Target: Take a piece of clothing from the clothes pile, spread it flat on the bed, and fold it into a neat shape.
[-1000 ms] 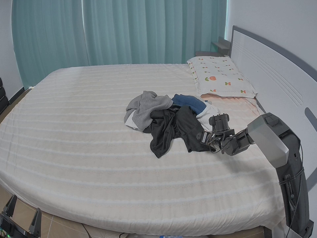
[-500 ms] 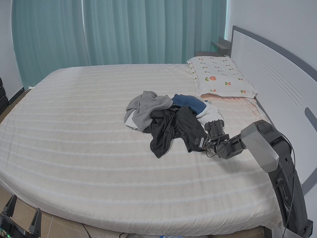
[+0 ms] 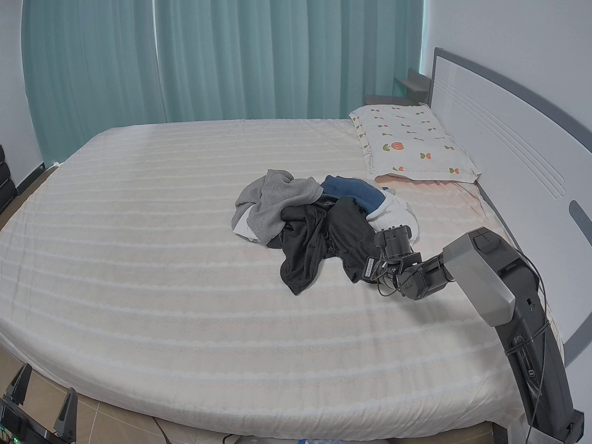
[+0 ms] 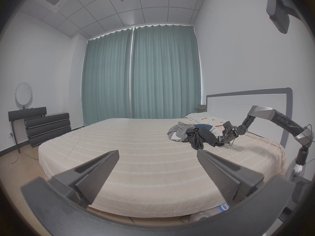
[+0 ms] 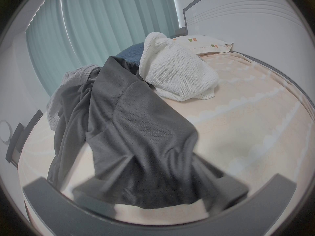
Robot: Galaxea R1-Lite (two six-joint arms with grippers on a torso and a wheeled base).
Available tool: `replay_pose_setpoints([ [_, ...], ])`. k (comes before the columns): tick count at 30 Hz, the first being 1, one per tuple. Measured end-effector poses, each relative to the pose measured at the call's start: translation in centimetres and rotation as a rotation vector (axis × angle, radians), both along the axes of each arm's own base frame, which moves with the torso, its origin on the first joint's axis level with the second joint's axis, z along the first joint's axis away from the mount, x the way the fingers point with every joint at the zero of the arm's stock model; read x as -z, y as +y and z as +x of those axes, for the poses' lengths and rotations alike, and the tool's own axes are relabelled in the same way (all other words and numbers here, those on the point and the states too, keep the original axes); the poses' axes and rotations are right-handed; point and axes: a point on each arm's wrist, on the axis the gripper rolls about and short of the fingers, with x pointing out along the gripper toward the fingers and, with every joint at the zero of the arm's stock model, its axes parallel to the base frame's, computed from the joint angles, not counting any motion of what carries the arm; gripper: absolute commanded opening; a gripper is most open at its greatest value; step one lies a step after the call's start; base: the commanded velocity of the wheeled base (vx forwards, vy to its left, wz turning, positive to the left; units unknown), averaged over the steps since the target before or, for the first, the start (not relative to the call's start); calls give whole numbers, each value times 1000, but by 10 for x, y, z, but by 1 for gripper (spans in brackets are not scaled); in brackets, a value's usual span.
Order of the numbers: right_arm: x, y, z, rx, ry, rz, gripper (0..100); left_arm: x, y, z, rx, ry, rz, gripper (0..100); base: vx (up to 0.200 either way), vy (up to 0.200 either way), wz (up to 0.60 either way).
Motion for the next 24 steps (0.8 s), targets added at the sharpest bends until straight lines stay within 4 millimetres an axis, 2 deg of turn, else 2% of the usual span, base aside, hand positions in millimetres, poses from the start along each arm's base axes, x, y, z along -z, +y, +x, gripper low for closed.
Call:
replay_pose_setpoints([
  [6,-5,-5,-10,-5,30,7,0,0,0,0,1,0,1,100,0,0,0],
  [12,-18,-8,-37,-50,78,99,0,0,0,0,0,1,-1,100,0,0,0],
  [19,-56,-14,-84,-125,123,248,0,-3,0,0,1,-24,-38,100,0,0,0],
  [21,-68,-17,-95,-147,120,280,0,-12,0,-2,7,-57,-82,100,0,0,0],
  [24,-92,-22,-117,-182,106,338,0,-34,0,-6,23,-111,-140,100,0,0,0],
])
